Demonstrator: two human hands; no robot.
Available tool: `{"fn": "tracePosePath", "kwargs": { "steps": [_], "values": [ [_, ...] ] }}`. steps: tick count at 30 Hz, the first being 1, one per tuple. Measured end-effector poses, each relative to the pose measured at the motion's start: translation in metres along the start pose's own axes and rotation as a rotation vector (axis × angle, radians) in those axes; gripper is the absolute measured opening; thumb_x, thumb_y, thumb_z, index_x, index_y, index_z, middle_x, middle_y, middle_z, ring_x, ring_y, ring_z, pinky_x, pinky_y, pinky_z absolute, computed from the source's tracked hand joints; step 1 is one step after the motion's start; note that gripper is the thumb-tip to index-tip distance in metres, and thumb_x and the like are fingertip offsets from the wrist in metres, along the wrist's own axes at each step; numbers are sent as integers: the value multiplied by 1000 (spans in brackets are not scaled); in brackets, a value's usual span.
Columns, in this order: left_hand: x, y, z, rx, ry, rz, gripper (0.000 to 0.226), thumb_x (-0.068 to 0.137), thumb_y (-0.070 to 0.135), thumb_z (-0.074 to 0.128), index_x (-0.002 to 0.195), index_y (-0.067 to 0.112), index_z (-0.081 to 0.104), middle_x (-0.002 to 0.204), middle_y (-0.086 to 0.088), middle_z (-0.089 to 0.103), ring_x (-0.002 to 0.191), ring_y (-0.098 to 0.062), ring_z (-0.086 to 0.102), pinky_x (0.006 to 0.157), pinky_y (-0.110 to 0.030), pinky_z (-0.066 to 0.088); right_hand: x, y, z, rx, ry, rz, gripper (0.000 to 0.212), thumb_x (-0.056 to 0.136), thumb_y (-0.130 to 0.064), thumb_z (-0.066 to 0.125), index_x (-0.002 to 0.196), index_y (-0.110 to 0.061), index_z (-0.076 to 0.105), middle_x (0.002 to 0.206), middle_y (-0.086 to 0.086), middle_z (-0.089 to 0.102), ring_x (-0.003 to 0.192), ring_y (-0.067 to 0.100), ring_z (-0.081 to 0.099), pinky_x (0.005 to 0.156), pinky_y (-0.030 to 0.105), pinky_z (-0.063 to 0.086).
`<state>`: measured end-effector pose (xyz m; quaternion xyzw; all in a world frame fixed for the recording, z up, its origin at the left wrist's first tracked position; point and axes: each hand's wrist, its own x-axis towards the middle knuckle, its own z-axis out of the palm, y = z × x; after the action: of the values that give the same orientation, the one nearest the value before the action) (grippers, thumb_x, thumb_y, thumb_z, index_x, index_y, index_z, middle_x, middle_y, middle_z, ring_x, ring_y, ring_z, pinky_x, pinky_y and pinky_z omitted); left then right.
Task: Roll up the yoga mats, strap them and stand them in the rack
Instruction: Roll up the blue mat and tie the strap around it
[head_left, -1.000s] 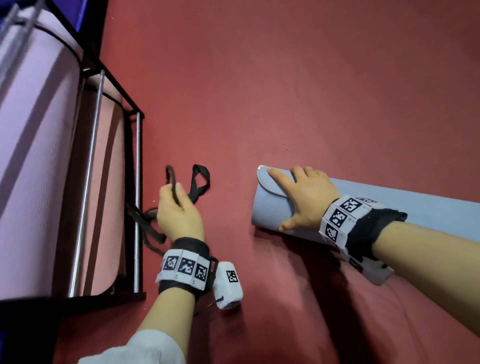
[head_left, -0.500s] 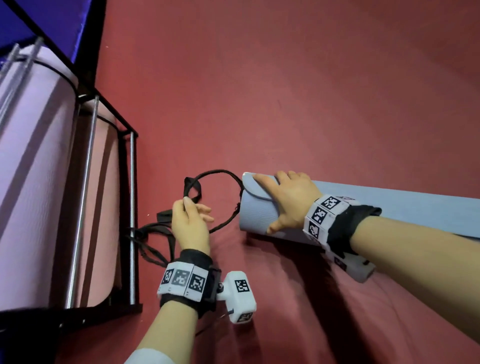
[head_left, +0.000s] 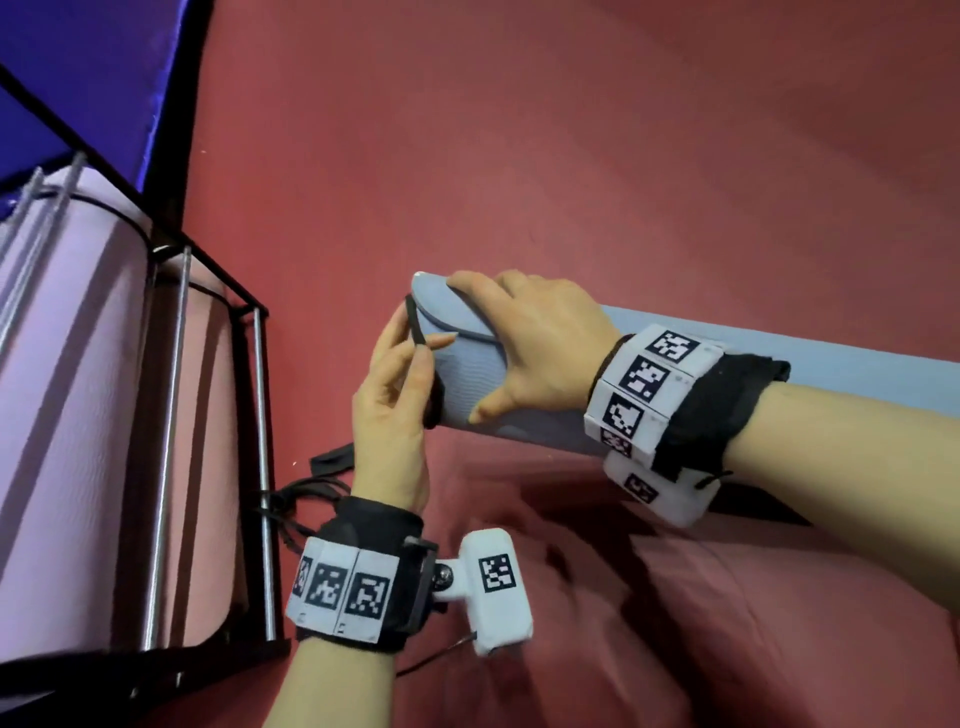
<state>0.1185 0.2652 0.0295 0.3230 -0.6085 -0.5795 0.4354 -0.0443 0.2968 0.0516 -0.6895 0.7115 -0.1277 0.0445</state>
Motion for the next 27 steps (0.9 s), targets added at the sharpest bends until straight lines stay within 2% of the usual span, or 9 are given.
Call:
{"fn": "tracePosePath", "kwargs": {
  "steps": [2, 6, 10, 12, 15, 17, 20, 23, 27],
  "values": [
    [1, 4, -9, 35, -27, 7, 25, 85, 41, 55, 96, 31, 74, 145, 11, 42, 133, -14, 42, 99, -38, 43, -1, -9, 0, -10, 10, -11, 114, 51, -73, 70, 143, -26, 22, 116, 8, 54, 99, 32, 56, 83, 42, 46],
    [-10, 1, -25, 342, -143, 25, 30, 90, 45, 45, 113, 46, 64, 150, 5, 33, 138, -7, 33, 111, -35, 33, -12, -20, 11, -18, -39, -32, 112, 52, -72, 68, 142, -26, 22, 117, 6, 53, 99, 30, 54, 86, 43, 44],
    [-12, 2, -33, 509, -177, 31, 32, 94, 38, 39, 123, 47, 50, 148, 7, 30, 132, 11, 29, 106, -6, 23, -23, -33, 22, -50, -78, -77, 115, 50, -74, 69, 142, -21, 23, 117, 6, 52, 99, 30, 53, 86, 43, 43],
    [-10, -1, -34, 560, -158, 61, 35, 94, 31, 39, 125, 46, 44, 144, 3, 34, 128, 13, 31, 103, -2, 22, -30, -38, 26, -66, -99, -82, 119, 49, -73, 71, 142, -13, 27, 122, 7, 52, 102, 29, 53, 89, 43, 43],
    [-17, -12, -35, 559, -126, 22, 39, 90, 30, 44, 126, 45, 40, 135, 3, 38, 123, 12, 35, 103, -3, 24, -32, -37, 22, 195, -178, -90, 105, 60, -62, 76, 139, -10, 31, 129, 5, 51, 111, 26, 52, 94, 40, 40],
    [-25, -20, -37, 526, -102, -25, 40, 88, 33, 46, 126, 46, 39, 134, 5, 38, 126, 6, 37, 107, -12, 28, -31, -37, 14, 485, -316, -52, 81, 74, -51, 72, 137, -16, 35, 125, -1, 54, 111, 21, 52, 94, 35, 39],
    [-31, -24, -38, 515, -94, -6, 42, 83, 43, 43, 125, 43, 42, 134, 7, 38, 128, 1, 36, 107, -10, 28, -28, -48, 13, 754, -322, 136, 41, 84, -53, 58, 112, -23, 54, 103, -8, 57, 96, 13, 52, 86, 30, 37],
    [-31, -22, -36, 479, -72, 4, 37, 88, 40, 42, 125, 38, 45, 133, 11, 37, 125, 9, 36, 101, -4, 27, -18, -63, 23, 599, -160, 143, 26, 91, -49, 51, 87, -23, 51, 102, -3, 55, 96, 16, 52, 89, 35, 38],
    [-33, -17, -34, 510, -78, 56, 36, 87, 42, 40, 123, 37, 47, 139, 4, 38, 129, 8, 33, 103, -4, 24, 2, -55, 24, 597, -144, 235, 38, 97, -35, 47, 63, -19, 37, 70, -4, 46, 77, 22, 47, 70, 33, 35]
  ]
}}
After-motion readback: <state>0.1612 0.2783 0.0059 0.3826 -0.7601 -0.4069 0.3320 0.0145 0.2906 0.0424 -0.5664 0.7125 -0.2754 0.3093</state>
